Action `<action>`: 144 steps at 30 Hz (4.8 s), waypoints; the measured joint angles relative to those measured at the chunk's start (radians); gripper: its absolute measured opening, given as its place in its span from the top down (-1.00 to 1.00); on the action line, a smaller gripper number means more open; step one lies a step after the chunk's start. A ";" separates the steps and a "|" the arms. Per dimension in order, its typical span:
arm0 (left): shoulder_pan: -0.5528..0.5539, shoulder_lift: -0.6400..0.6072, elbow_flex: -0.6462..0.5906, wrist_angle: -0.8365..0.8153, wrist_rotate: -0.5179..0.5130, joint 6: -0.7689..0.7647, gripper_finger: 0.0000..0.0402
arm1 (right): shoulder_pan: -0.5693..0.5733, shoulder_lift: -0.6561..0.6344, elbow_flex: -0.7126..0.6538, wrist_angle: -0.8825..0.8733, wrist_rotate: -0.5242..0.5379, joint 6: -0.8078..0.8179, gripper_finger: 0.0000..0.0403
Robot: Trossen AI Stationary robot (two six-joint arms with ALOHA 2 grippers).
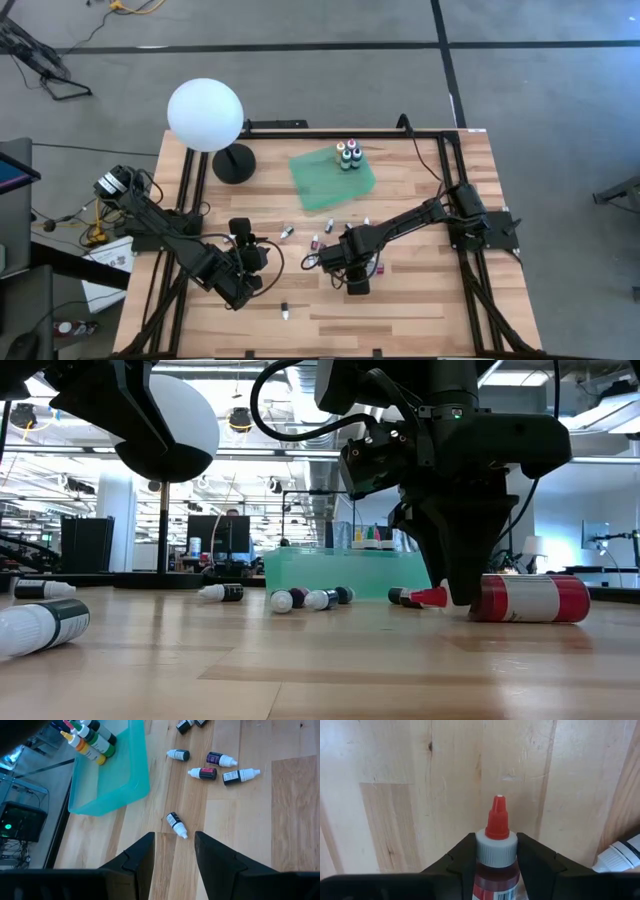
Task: Pick & Place food coloring
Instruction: Put the red food coloring bottle into the green bin
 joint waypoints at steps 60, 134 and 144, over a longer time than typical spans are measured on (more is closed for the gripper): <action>0.000 0.000 0.000 0.001 -0.022 0.000 0.33 | 0.518 -1.183 -0.490 -0.267 1.160 0.594 0.41; 0.002 0.000 0.000 0.022 -0.051 0.018 0.33 | -0.627 -0.688 -0.962 1.621 0.315 -0.340 0.41; 0.002 0.000 0.000 0.019 -0.054 0.017 0.33 | -0.692 -0.712 -1.267 2.125 0.318 -0.262 0.41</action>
